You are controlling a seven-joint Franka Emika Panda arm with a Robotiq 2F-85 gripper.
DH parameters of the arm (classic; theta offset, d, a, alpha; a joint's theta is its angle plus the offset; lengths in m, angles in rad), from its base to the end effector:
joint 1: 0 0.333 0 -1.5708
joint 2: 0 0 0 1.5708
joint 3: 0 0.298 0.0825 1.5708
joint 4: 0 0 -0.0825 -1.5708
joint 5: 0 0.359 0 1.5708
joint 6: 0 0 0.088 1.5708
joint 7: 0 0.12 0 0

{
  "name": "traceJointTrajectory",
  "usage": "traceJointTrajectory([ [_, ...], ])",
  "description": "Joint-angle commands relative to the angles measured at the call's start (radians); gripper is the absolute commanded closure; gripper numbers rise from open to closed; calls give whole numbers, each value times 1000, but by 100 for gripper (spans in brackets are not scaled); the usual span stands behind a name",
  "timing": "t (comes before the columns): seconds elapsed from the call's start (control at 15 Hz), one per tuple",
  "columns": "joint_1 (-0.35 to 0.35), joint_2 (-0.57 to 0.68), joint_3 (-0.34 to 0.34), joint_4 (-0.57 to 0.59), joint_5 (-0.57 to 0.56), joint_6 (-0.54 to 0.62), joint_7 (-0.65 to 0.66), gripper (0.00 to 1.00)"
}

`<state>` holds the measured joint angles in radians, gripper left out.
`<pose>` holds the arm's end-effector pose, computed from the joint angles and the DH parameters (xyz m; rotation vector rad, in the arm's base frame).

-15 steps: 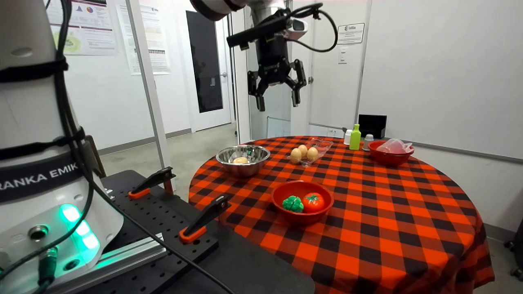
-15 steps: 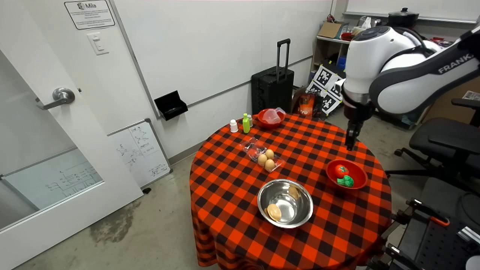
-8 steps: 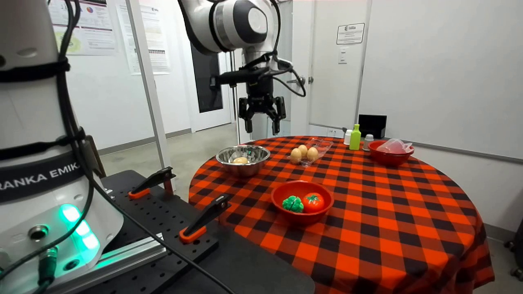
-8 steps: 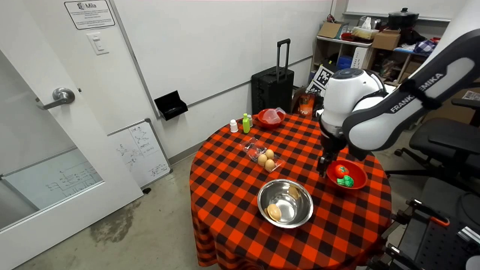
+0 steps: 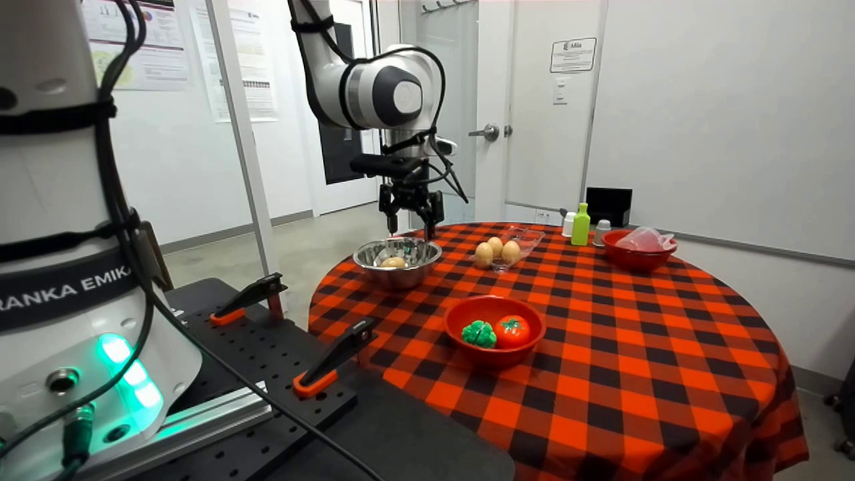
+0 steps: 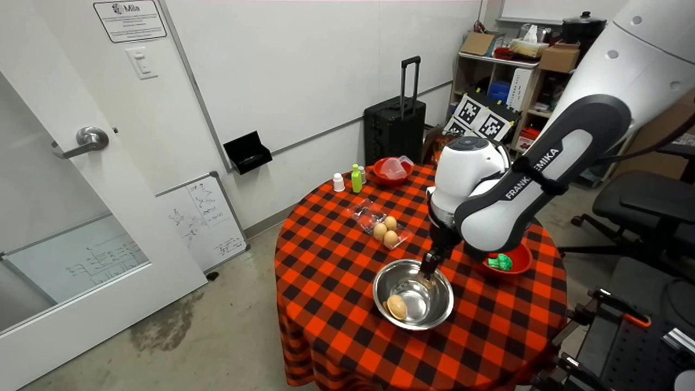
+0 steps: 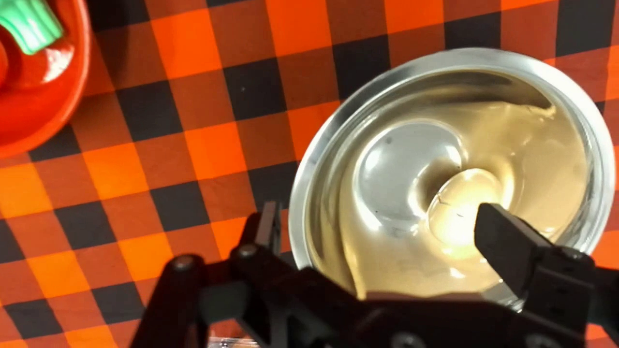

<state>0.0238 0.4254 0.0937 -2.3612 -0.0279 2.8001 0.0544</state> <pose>0.4863 0.0618 0.1446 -3.1087 -0.1255 -0.0206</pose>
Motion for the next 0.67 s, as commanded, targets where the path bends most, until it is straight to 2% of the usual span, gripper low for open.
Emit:
traceJointTrajectory([
  [0.0,5,115,23,114,48,12,-26,0],
  [0.27,11,224,49,225,76,-11,-20,0],
  [0.6,52,315,41,322,68,-32,8,0],
])
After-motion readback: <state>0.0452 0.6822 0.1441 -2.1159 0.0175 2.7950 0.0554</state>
